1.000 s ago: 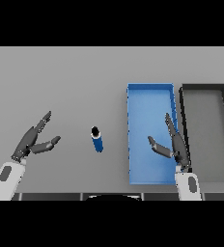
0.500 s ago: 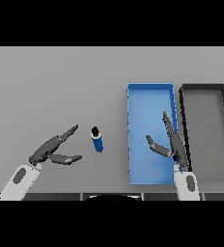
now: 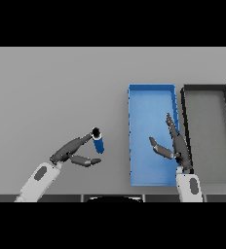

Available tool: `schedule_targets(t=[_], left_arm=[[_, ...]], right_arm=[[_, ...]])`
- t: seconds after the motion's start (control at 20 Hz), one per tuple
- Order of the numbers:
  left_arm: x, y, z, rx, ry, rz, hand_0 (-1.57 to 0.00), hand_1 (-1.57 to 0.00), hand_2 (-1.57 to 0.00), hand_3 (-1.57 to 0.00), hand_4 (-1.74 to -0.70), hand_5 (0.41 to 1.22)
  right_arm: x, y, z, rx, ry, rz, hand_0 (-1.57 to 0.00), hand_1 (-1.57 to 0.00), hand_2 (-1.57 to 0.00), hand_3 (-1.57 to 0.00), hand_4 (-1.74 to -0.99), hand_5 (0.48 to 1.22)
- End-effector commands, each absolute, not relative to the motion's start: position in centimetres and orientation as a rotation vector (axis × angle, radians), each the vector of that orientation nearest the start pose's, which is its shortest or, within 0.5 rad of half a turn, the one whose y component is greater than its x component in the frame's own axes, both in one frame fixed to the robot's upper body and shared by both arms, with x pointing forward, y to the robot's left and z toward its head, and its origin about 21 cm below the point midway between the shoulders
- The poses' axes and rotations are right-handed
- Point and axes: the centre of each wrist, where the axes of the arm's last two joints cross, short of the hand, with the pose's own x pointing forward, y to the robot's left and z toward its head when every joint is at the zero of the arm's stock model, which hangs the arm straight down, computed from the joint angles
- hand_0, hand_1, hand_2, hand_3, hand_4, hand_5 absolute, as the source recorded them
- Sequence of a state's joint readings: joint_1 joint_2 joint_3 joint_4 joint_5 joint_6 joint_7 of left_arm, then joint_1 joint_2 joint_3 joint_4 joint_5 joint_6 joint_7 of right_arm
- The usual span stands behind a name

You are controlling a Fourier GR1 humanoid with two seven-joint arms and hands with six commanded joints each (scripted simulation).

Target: Pick up the blue pipe and place it into the blue bin.

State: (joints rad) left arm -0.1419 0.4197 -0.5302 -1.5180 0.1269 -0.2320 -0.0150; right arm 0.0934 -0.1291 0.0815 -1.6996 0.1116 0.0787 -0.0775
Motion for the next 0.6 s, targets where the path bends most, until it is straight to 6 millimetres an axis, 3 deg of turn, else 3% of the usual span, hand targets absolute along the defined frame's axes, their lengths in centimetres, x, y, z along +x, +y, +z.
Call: schedule_targets(t=[0.0,0.25,0.4,0.5,0.55], left_arm=[[25.1,19.5,-0.1,-0.369,-1.383,-0.84,0.0,0.0,0.0,0.0,-1.12,0.45],[26.1,17.5,-1.7,-0.35,-1.412,-0.862,0.0,0.0,0.0,0.0,-1.07,0.445],[26.7,16.1,-2.1,-0.438,-1.436,-0.812,0.0,0.0,-0.02,-0.02,-1.11,0.507],[27.3,15.1,-2.0,-0.471,-1.449,-0.745,-0.02,-0.16,-0.29,-0.26,-1.21,0.607],[27.3,15.0,-2.2,-0.491,-1.438,-0.705,-0.19,-0.35,-0.48,-0.52,-1.25,0.73]], right_arm=[[22.2,-24.4,1.3,-0.062,-1.668,0.294,0.0,0.0,0.0,0.0,-1.273,0.607],[22.0,-24.7,1.0,-0.071,-1.651,0.293,0.0,0.0,0.0,0.0,-1.267,0.598],[21.8,-25.0,1.3,-0.076,-1.683,0.287,0.0,0.0,0.0,0.0,-1.267,0.6],[21.8,-24.7,1.2,-0.072,-1.675,0.291,0.0,0.0,0.0,0.0,-1.261,0.6],[21.9,-24.6,1.1,-0.075,-1.664,0.286,0.0,0.0,0.0,0.0,-1.26,0.6]])
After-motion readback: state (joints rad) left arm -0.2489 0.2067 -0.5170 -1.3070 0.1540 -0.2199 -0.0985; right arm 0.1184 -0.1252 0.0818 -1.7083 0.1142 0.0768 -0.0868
